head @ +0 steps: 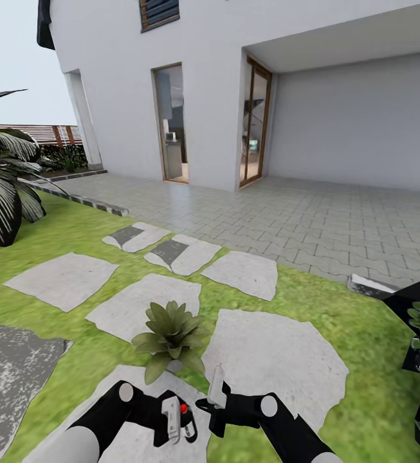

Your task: Pick up the pesticide atomizer in the garden and spray insectifuge to fully cover both potted plants in the garden.

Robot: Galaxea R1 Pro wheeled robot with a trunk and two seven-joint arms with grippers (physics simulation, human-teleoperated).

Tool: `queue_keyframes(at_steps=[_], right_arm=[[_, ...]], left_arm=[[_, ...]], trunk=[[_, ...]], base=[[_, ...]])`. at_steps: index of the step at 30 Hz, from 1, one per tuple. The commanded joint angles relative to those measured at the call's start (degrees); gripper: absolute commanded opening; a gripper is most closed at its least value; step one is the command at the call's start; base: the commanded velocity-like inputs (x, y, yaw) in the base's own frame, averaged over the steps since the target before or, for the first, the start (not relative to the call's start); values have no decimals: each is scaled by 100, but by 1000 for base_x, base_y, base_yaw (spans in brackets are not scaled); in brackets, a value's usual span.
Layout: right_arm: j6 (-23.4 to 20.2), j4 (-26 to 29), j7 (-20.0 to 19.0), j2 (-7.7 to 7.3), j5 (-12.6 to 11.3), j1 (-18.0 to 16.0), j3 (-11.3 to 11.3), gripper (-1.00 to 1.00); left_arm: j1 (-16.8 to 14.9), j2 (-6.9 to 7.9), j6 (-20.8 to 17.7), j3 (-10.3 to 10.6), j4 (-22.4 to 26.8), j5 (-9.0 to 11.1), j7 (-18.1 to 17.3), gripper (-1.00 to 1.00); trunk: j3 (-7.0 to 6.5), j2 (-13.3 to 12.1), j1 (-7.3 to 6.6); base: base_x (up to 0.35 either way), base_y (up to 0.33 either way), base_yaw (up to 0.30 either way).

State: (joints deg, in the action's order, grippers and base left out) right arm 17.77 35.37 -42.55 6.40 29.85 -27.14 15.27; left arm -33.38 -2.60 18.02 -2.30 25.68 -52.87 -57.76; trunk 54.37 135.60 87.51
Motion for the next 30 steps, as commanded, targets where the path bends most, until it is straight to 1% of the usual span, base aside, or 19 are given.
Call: queue_keyframes(at_steps=[1,9,22,30], right_arm=[[33,5,1,1,56,-2,-6,-100],[33,5,1,-5,56,-2,-8,-100],[33,5,1,-22,56,-2,-13,-100],[33,4,1,-25,56,-2,-9,-100]], left_arm=[[-2,-7,26,-25,7,-29,-16,-100],[-2,-18,43,-25,7,-5,-16,-100],[-8,-119,53,-25,7,-3,-16,-100],[-54,-127,53,-27,7,5,-19,-100]], trunk=[[6,2,-1],[6,2,-1],[6,2,-1],[6,2,-1]], base=[[0,0,0],[0,0,0],[0,0,0],[0,0,0]])
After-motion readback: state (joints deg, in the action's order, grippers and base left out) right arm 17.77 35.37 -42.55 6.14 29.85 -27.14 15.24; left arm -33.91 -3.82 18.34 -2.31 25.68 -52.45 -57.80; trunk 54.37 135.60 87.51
